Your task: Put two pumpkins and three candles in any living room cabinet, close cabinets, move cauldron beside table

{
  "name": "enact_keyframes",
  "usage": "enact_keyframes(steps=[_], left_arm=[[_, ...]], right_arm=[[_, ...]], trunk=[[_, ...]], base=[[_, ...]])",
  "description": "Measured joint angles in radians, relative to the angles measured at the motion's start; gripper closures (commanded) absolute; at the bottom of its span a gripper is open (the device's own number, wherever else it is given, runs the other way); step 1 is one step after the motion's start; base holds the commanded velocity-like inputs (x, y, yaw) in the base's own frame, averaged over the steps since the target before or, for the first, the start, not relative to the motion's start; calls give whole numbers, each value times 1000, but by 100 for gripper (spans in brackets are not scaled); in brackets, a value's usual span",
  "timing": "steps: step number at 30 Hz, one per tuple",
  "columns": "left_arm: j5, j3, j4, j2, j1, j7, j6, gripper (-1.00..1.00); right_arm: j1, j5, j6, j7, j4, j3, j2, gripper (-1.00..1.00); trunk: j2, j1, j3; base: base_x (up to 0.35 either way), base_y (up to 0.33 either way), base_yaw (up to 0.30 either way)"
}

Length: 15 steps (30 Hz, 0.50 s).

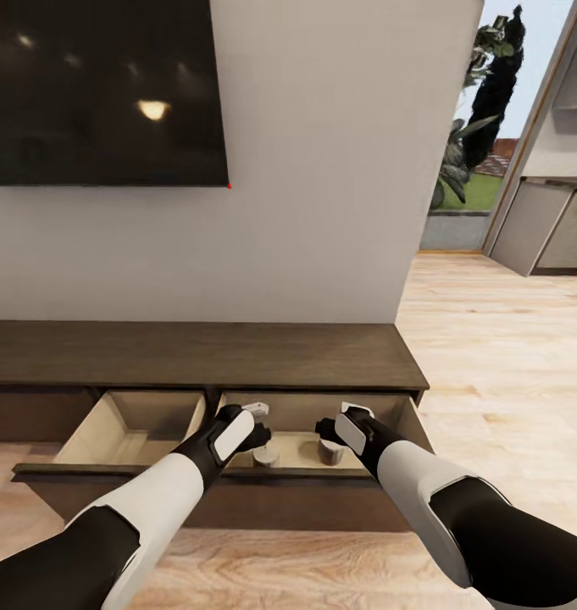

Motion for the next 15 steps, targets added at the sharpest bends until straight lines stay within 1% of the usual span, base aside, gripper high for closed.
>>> enact_keyframes(steps=[15], left_arm=[[-2, -3, 0, 0, 6, 1, 0, -100]], right_arm=[[0, 3, 0, 0, 0, 0, 0, -100]], trunk=[[105, -57, 47]], base=[[-317, 75, 0]])
